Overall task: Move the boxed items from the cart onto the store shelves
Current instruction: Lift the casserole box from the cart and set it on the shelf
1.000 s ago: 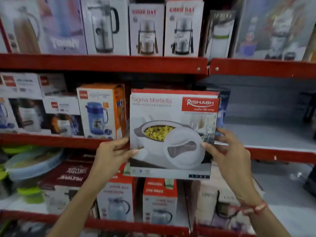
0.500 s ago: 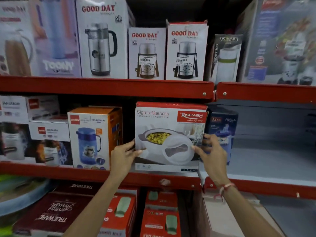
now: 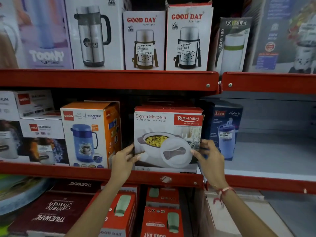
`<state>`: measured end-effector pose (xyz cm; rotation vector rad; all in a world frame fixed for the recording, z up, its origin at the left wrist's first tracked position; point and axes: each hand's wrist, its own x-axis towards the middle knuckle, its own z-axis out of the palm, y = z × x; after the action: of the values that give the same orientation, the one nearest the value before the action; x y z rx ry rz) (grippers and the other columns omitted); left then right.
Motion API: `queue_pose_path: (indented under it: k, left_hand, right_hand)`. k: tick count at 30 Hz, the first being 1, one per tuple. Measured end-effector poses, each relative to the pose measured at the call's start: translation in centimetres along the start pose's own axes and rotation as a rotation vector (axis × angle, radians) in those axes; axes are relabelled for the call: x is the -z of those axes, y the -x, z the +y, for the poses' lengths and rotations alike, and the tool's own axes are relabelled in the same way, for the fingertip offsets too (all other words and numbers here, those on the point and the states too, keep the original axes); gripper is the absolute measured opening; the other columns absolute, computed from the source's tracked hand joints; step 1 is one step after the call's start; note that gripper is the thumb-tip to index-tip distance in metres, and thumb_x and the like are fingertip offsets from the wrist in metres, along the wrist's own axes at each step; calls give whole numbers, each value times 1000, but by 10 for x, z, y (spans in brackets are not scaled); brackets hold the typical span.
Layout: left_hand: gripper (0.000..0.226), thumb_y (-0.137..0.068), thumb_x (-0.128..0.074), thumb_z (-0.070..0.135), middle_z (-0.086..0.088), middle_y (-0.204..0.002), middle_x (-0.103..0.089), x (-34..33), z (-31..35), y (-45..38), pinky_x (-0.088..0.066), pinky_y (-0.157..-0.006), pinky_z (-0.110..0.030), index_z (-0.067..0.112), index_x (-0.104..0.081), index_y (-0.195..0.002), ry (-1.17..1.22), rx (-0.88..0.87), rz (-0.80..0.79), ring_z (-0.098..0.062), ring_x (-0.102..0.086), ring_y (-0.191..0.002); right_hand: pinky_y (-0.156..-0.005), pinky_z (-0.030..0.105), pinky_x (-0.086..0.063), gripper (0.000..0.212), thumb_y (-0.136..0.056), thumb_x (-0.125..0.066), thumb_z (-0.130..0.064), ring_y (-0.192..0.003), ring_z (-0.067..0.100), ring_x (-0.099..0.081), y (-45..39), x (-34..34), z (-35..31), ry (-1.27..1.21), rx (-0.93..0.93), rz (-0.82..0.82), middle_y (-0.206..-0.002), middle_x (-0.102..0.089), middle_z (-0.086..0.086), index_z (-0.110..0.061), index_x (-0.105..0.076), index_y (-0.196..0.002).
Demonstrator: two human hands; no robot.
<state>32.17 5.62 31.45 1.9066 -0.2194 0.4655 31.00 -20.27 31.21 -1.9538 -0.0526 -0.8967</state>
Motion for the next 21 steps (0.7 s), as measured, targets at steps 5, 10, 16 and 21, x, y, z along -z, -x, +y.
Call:
queue_pose_path:
  k: [5, 10, 16, 21]
  left_hand:
    - [50, -84, -64, 19, -12, -133, -54, -3, -14, 14, -47, -101, -47, 14, -48, -130, -75, -14, 62, -25, -51, -122]
    - [30, -87, -61, 25, -1, -119, -61, -5, -11, 52, -51, -94, -34, 18, -60, -116, -145, -150, 108, -13, -57, -108]
    - [23, -88, -57, 31, 5, -111, -66, -5, -24, 114, -52, -93, -35, 22, -64, -108, -108, -111, -19, -8, -60, -103]
    - [23, -89, -56, 31, 7, -106, -66, -9, -43, 162, -51, -89, -26, 20, -65, -107, -127, -28, -73, -12, -61, -100]
  right_hand:
    - [-80, 10, -48, 41, -84, -69, -23, -104, 13, -57, 23, 5, -3, 17, 40, 33, -121, -56, 0, -18, -52, -121]
    - [-69, 2, -46, 27, -88, -65, -24, -99, 4, -56, 65, 14, -18, 7, 107, 17, -113, -54, -2, -20, -57, -114]
    - [-70, 3, -46, 18, -90, -62, -24, -95, 7, -62, 120, 15, -23, -76, 93, -97, -108, -58, -4, -18, -61, -107]
    - [-67, 1, -44, 15, -91, -60, -24, -88, -4, -60, 170, 12, -11, -67, 6, -179, -108, -61, 1, -17, -61, -104]
